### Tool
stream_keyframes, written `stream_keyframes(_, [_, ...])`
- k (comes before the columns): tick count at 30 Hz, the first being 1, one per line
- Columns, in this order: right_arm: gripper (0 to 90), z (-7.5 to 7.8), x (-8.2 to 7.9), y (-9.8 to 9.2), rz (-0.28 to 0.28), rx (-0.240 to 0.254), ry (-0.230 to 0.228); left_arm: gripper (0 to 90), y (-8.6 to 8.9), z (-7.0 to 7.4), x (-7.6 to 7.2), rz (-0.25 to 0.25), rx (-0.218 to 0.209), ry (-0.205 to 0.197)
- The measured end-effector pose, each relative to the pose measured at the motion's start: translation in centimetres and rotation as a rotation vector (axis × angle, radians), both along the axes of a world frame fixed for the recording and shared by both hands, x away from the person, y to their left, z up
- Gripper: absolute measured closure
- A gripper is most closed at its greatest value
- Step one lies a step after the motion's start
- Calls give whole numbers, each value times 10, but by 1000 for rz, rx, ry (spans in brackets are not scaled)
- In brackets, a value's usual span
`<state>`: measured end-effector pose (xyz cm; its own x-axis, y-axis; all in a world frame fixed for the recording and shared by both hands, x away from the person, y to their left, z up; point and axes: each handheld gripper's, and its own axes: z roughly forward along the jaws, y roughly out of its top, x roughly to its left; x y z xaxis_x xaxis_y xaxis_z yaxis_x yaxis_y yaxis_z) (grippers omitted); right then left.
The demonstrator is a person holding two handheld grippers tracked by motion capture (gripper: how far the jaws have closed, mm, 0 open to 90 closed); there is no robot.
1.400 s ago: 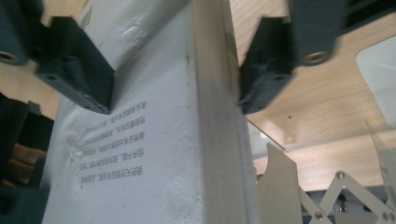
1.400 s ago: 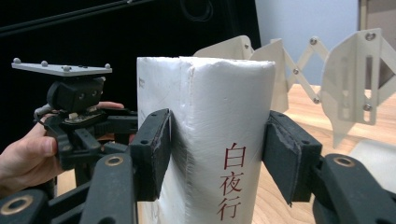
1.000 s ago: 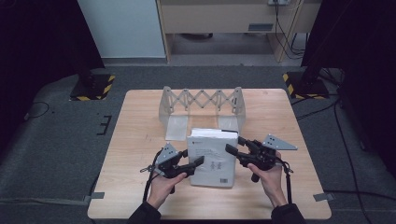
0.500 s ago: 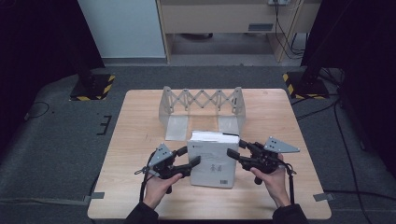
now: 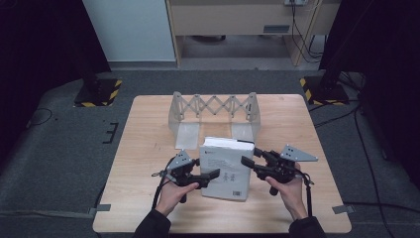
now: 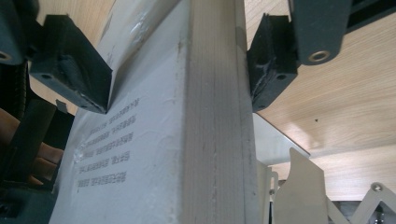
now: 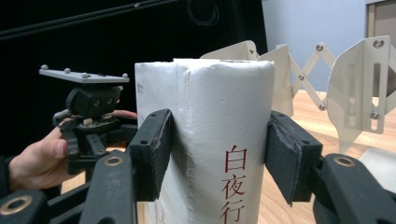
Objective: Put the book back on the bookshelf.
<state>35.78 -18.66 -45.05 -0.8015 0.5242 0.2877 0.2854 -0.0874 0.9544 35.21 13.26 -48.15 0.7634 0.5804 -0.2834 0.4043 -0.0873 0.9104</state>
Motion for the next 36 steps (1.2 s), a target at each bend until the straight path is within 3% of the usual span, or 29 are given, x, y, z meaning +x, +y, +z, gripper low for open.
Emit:
stream_keyframes(4, [428, 2, 1, 4, -12, -12, -4, 270, 0, 3, -3, 14, 19, 4])
stream_keyframes(8, [413, 4, 4, 6, -20, -14, -13, 280, -3, 4, -4, 29, 37, -19])
stream_keyframes(12, [401, 6, 3, 5, -19, -29, -36, 284, -6, 4, -6, 26, 46, -40])
stream_keyframes(16, [391, 5, 1, 2, -14, -19, -28, 292, -4, 4, -6, 8, 48, -59])
stream_keyframes(22, [341, 4, -1, 3, 38, -13, -10, 289, -1, 1, -10, -12, 35, -69])
stream_keyframes(29, [338, 4, 0, 3, 53, -25, -9, 250, -2, -3, -12, 9, -24, -47])
stream_keyframes(36, [332, 4, -3, 4, 73, -34, -18, 278, 6, -8, -22, 30, -35, -44])
